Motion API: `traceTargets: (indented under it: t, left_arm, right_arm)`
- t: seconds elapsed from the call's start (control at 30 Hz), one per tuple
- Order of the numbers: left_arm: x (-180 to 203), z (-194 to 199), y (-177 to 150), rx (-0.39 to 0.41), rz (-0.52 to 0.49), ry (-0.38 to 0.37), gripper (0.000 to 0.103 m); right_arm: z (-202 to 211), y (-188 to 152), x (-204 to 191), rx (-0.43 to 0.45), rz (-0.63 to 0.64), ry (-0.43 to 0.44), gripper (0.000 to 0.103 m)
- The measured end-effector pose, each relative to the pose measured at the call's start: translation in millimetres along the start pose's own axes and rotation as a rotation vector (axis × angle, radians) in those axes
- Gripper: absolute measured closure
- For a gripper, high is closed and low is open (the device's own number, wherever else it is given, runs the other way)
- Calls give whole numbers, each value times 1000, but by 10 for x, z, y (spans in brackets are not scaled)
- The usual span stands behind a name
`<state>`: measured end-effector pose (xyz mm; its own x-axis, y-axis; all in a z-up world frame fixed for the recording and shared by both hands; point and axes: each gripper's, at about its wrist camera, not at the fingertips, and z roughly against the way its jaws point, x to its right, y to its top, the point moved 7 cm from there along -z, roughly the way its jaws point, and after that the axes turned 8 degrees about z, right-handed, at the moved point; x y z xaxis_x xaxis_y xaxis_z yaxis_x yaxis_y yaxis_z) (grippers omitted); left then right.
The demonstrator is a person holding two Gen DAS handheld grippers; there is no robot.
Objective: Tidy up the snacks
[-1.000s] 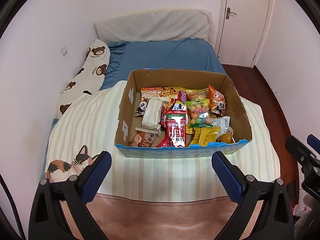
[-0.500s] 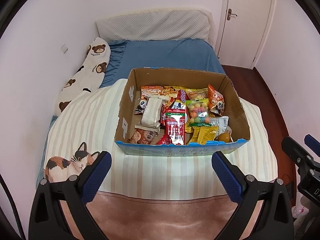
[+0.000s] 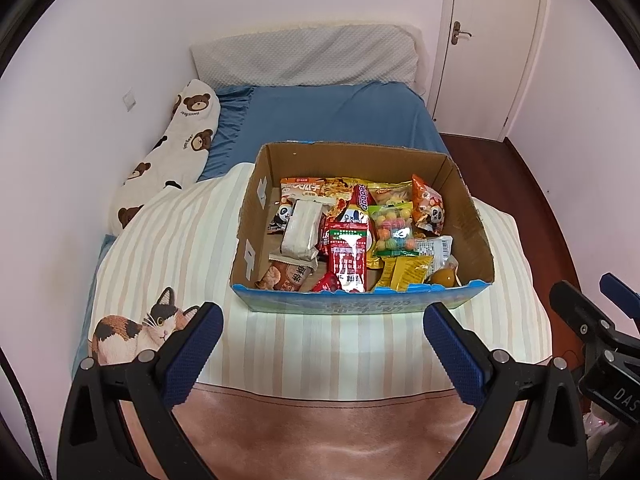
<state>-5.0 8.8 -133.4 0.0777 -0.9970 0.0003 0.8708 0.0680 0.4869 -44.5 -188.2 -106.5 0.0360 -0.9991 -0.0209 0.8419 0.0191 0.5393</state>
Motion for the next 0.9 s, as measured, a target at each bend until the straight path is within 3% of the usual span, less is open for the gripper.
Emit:
traceTargets:
  t: [0.9]
  left_arm:
    - [-4,80,33,21,-4,-1,0]
  right_arm:
    - [83,30,15,16,-6,-3,0]
